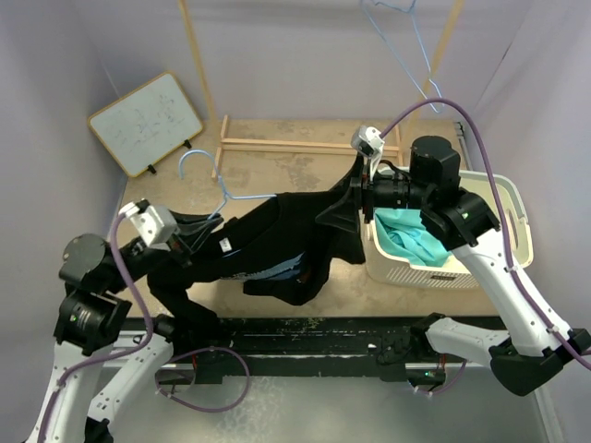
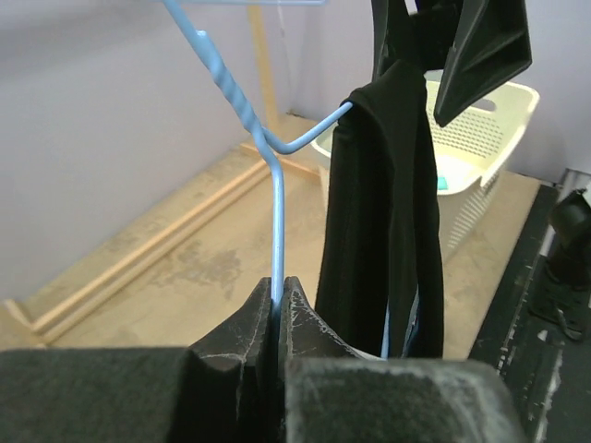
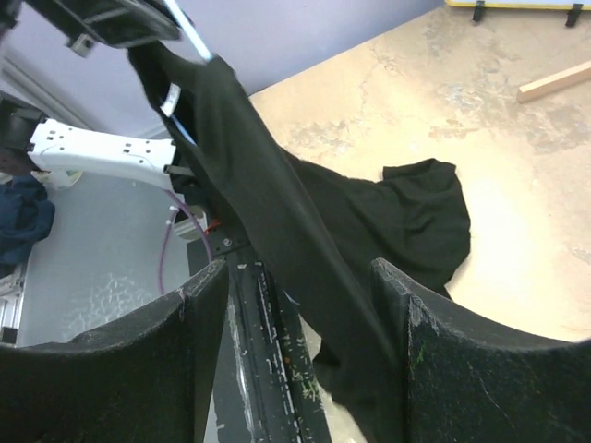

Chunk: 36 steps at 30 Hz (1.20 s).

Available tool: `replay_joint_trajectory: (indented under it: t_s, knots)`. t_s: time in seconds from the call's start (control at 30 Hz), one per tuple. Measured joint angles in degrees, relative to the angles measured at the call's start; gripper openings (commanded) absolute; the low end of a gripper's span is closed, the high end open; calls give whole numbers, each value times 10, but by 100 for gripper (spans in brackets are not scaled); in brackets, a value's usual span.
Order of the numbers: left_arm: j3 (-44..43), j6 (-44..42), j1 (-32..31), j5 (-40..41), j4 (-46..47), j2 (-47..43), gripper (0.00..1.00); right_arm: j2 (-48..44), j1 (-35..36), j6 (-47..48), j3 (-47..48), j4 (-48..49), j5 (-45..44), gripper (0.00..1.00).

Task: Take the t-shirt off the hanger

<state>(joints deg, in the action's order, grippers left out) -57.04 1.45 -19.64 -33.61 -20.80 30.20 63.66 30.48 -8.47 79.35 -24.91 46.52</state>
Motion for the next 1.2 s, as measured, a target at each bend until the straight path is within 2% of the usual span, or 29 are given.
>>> replay_joint_trajectory:
  t_s: [0.13, 0.17, 0.3, 0.33, 0.5, 0.6, 0.73, 0.83, 1.0, 1.17, 1.2]
  knots:
    - [-33, -18, 0, 36, -33, -26, 0, 0, 0, -1, 0, 0, -25, 61]
    - [-39, -22, 0, 43, -39, -31, 0, 0, 0, -1, -1, 0, -31, 54]
    - [-47, -26, 0, 61, -57, -47, 0, 1, 0, 0, -8, 2, -44, 6]
    - [-48, -27, 0, 64, -62, -48, 0, 2, 0, -1, -8, 2, -50, 0]
    - [-50, -29, 0, 84, -85, -49, 0, 3, 0, -4, -8, -2, -118, 0]
    - [-50, -31, 0, 96, -100, -58, 0, 1, 4, -19, -7, -9, -222, 0]
    - [-50, -31, 0, 112, -117, -81, 0, 0, 4, -52, 12, -34, -407, 0]
    - [-50, -30, 0, 121, -121, -101, 0, 0, -13, -71, 22, -40, -485, 0]
    - [-50, -23, 0, 139, -130, -120, 0, 1, -52, -90, 17, -47, -499, 0]
    - [-46, -11, 0, 166, -124, -135, 0, 1, -63, -90, -10, -42, -431, 1]
    - [-42, -10, 0, 170, -119, -138, 0, 1, -64, -86, -14, -39, -411, 10]
